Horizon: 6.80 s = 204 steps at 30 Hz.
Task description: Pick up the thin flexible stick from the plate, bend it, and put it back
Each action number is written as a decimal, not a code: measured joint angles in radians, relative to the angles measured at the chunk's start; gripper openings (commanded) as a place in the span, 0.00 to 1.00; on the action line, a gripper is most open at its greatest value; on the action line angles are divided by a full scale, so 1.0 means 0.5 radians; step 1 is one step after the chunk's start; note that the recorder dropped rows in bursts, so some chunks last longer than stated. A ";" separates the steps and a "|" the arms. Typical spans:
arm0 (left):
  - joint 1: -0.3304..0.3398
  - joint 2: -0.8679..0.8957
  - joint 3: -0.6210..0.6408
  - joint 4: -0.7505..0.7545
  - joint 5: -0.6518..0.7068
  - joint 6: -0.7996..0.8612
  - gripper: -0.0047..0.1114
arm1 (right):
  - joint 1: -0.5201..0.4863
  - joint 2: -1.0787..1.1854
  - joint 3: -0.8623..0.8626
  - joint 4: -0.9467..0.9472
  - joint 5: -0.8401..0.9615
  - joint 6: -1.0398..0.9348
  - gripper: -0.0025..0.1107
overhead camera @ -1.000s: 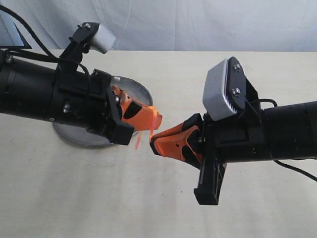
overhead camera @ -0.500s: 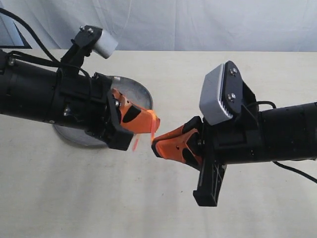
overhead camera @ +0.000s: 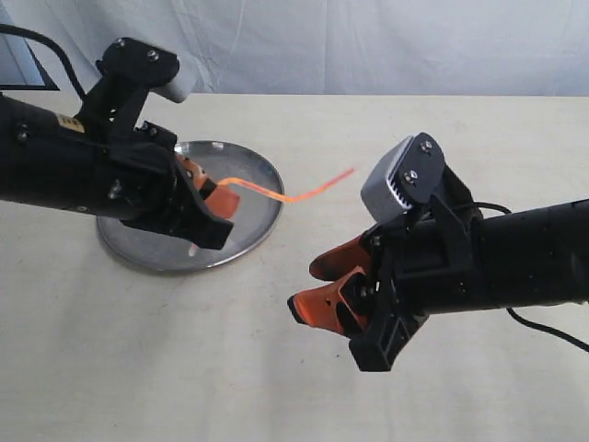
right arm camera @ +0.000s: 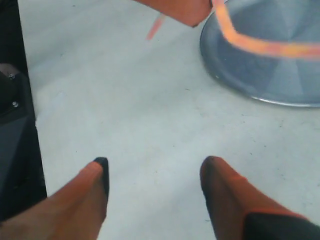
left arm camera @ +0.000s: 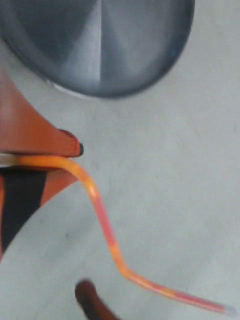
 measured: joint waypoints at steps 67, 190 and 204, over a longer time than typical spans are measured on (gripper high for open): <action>0.116 -0.554 0.641 1.482 -0.609 -1.809 0.04 | 0.004 -0.418 0.001 -0.451 -0.868 0.773 0.02; 1.081 -2.573 1.626 1.227 -0.437 -1.076 0.04 | -0.928 -2.591 1.091 -2.963 -0.548 3.372 0.02; 1.081 -2.573 1.626 1.227 -0.437 -1.076 0.04 | -0.928 -2.591 1.091 -2.963 -0.548 3.375 0.02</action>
